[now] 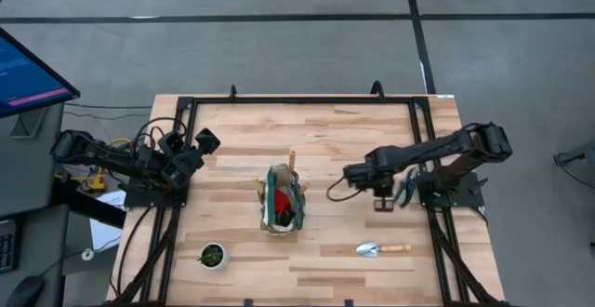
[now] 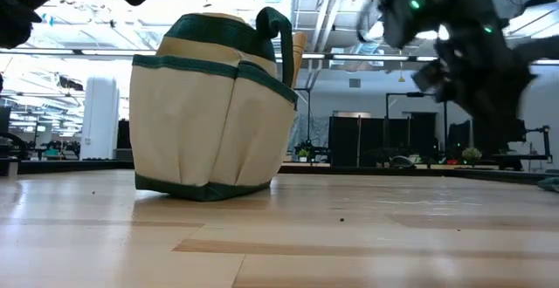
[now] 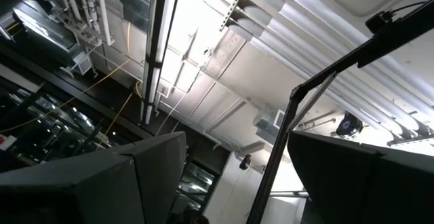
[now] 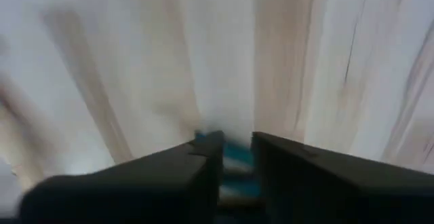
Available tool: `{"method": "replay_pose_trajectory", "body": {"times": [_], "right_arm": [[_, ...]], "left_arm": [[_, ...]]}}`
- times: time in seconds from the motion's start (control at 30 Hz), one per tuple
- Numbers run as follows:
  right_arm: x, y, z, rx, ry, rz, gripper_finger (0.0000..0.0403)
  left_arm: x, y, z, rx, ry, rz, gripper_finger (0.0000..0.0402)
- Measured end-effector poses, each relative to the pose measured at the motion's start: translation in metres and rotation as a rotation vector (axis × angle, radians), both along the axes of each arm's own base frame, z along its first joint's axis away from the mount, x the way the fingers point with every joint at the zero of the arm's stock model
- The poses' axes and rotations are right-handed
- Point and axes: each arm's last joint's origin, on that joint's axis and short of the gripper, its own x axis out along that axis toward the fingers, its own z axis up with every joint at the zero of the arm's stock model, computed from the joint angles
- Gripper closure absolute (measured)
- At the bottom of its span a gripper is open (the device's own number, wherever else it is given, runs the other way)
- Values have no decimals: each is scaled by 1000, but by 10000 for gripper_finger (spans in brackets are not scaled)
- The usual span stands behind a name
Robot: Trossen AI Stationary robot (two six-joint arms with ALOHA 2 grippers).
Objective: Pick & Place Garden tools in Gardening bag
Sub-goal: Put the green shear scissors into the green gardening bag
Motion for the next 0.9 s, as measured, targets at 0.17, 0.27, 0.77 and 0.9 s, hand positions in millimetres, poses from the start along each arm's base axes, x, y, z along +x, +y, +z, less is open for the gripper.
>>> {"method": "replay_pose_trajectory", "body": {"times": [0.17, 0.27, 0.77, 0.9], "right_arm": [[-28, -9, -19, -34, 111, -195, 255], [-36, -12, -30, -30, 142, -269, 209], [-48, -7, -62, -57, 198, -206, 191], [-40, -4, -64, -74, 219, -166, 213]], "left_arm": [[0, 0, 0, 1, -1, -1, 153], [0, 0, 0, 1, -1, -1, 153], [0, 0, 0, 0, 0, 2, 153], [0, 0, 0, 0, 0, 1, 153]]}}
